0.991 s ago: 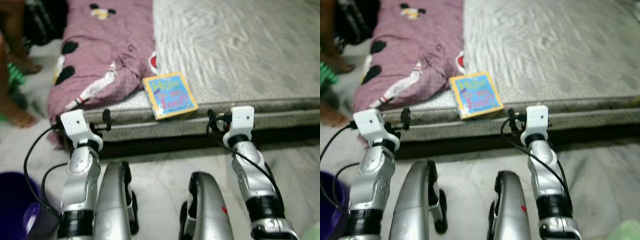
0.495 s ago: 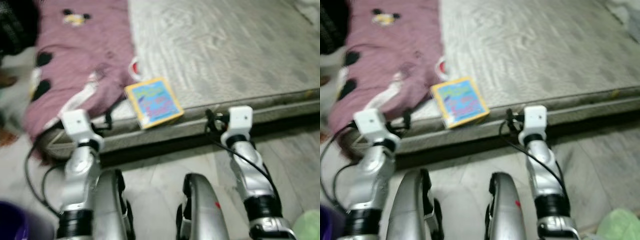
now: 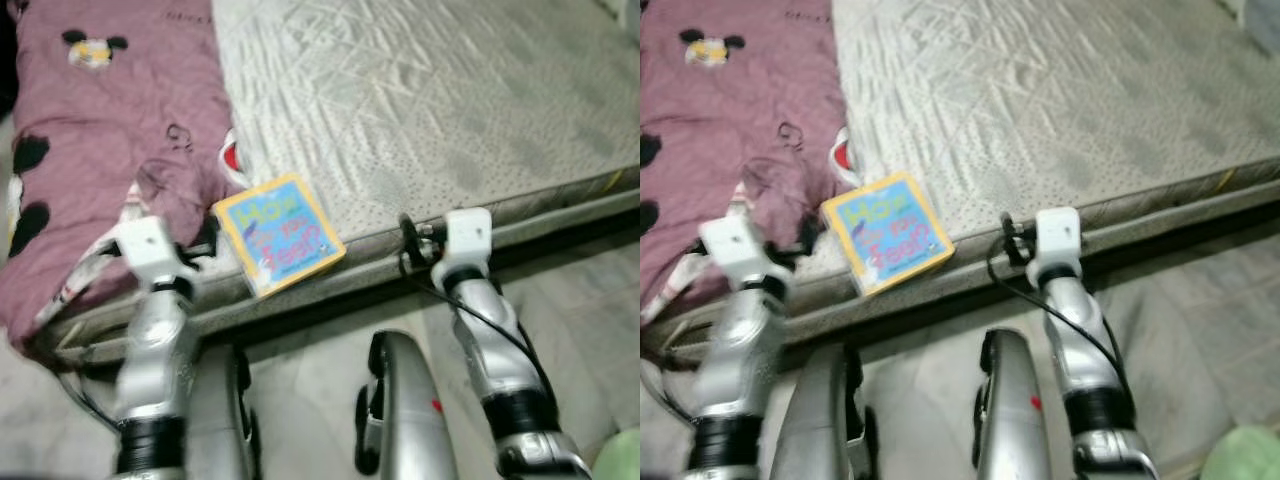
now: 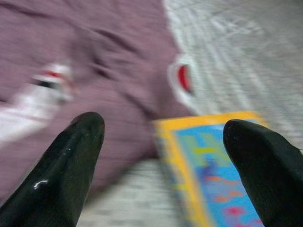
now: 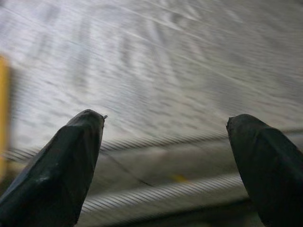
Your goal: Clean up the room
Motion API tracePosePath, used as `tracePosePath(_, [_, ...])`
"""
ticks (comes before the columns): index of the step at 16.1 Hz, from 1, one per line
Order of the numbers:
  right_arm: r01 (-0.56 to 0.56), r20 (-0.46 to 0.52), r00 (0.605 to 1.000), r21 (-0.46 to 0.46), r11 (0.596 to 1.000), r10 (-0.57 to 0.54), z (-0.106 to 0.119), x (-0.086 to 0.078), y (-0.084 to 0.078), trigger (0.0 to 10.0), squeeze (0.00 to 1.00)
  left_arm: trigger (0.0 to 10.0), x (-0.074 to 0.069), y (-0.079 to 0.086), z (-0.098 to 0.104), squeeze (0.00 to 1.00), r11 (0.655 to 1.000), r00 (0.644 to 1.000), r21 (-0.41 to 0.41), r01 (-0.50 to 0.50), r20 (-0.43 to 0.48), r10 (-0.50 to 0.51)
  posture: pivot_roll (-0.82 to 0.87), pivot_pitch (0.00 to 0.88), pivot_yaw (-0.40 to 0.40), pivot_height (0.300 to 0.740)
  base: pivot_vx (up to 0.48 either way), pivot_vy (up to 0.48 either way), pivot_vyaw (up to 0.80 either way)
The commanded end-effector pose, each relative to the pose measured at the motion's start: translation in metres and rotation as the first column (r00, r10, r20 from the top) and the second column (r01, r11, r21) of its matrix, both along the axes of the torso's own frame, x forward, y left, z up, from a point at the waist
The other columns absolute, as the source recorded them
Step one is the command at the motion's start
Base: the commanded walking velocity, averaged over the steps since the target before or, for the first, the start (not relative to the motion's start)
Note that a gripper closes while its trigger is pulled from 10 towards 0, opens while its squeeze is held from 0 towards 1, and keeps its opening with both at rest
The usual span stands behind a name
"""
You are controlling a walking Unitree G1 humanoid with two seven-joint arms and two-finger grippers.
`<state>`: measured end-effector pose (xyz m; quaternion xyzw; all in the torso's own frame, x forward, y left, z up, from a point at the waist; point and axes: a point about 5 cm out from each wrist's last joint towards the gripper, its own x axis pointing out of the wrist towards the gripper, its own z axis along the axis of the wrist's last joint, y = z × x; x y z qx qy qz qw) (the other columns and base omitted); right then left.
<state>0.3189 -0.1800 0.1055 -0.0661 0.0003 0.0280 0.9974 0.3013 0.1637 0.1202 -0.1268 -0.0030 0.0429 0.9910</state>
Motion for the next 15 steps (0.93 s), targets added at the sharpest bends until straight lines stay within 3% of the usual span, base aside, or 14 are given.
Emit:
tracePosePath(1, [0.016, 0.002, 1.0, 0.002, 1.0, -0.016, 0.0, -0.001, -0.004, 10.0, 0.0, 10.0, -0.002, 0.002, -0.007, 0.0, 1.0, 0.999, 0.011, -0.002, -0.032, 0.003, -0.04, 0.247, -0.019, 0.574, 0.0, 0.0, 0.0])
tracePosePath(5, [0.009, 0.022, 1.0, 0.008, 1.0, -0.01, 0.002, -0.004, -0.004, 10.0, 0.0, 10.0, 0.005, -0.002, -0.008, 0.0, 1.0, 0.999, -0.017, -0.01, -0.051, 0.009, -0.06, 0.25, -0.01, 0.554, 0.0, 0.0, 0.0])
tracePosePath(7, [0.028, 0.015, 1.0, -0.012, 1.0, -0.027, 0.0, -0.008, -0.01, 10.0, 0.0, 10.0, 0.011, -0.005, -0.014, 0.0, 0.997, 0.996, -0.072, -0.03, -0.083, 0.025, -0.08, 0.259, -0.012, 0.534, 0.0, 0.0, 0.0])
tracePosePath(11, [0.041, 0.011, 0.999, -0.027, 0.999, -0.041, 0.002, -0.015, -0.021, 10.0, 0.0, 10.0, 0.02, -0.005, -0.024, 0.0, 0.987, 0.991, -0.155, -0.047, -0.134, 0.026, -0.12, 0.282, -0.017, 0.534, 0.0, 0.0, 0.0])
tracePosePath(15, [0.037, -0.001, 0.999, -0.057, 0.998, -0.037, 0.0, -0.023, -0.025, 10.0, 0.0, 10.0, 0.026, -0.009, -0.035, 0.0, 0.981, 0.984, -0.189, -0.049, -0.176, 0.016, -0.14, 0.291, -0.023, 0.509, 0.0, 0.0, 0.0])
